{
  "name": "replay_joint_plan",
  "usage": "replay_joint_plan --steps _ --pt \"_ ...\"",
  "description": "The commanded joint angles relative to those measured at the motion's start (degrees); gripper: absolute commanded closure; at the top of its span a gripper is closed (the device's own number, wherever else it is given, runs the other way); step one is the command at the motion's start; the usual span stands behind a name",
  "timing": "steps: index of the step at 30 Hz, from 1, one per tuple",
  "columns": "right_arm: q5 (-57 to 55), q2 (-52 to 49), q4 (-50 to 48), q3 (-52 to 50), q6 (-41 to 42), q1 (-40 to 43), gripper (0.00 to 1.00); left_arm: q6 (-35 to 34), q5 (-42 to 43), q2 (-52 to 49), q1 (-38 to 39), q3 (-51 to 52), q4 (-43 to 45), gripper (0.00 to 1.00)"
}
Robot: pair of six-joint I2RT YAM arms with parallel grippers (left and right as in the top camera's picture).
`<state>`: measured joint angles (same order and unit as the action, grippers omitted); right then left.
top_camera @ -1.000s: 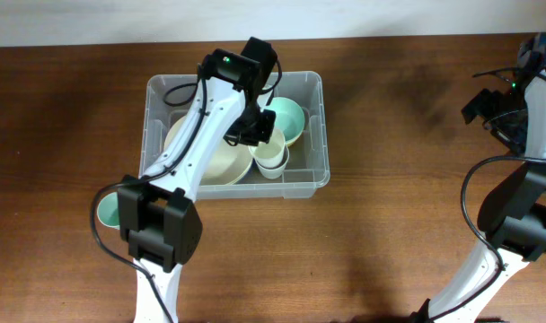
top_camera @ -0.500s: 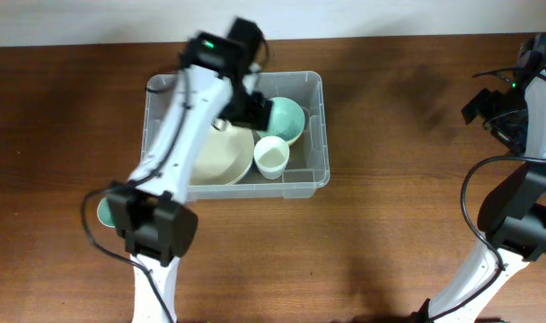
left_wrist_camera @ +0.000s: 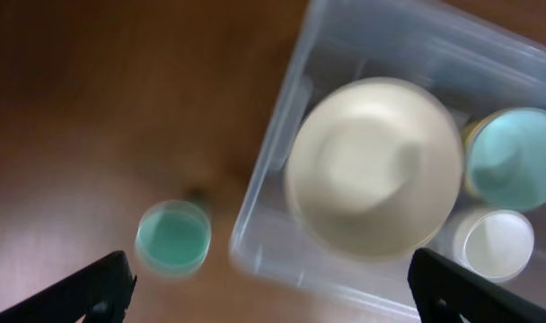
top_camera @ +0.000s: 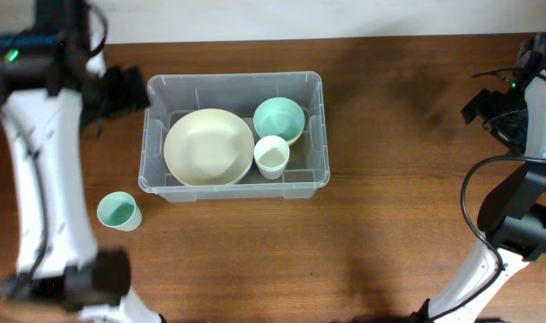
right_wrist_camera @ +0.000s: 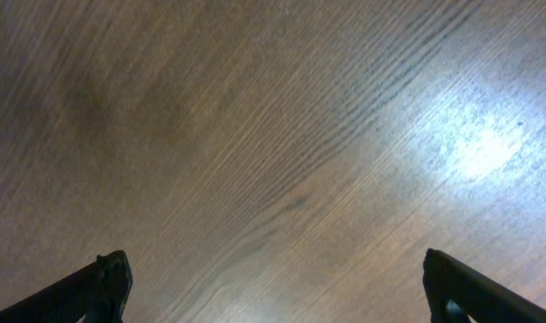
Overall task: Pack container
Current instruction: 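Lower the cream cup onto the grey cup, release, withdraw left gripper, then move the left gripper to the green cup and grasp its rim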
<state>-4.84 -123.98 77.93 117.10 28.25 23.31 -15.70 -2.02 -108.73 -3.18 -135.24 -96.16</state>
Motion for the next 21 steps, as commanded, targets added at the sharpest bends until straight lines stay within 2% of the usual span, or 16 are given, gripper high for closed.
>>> replay_joint_plan --steps 1,6,9,14,21 --pt "-0.09 0.83 -0.02 -0.11 0.15 -0.04 0.01 -10.40 -1.46 12.37 -2.97 18.05 -0.55 0.00" --pt "-0.09 0.83 -0.02 -0.11 0.13 -0.04 0.01 -25.07 -9.27 23.82 -7.67 37.79 0.46 0.00" --pt "-0.09 0.83 -0.02 -0.11 0.13 -0.04 0.01 -25.05 -8.90 28.50 -13.84 47.30 5.16 0.00" --pt "-0.09 0.83 -0.02 -0.11 0.15 -0.04 0.01 -24.17 -5.01 28.68 -21.00 57.68 13.27 0.00" --pt "-0.07 0.83 -0.02 -0.11 0.15 -0.04 0.01 -23.91 -3.34 28.44 -22.29 66.05 23.82 0.00"
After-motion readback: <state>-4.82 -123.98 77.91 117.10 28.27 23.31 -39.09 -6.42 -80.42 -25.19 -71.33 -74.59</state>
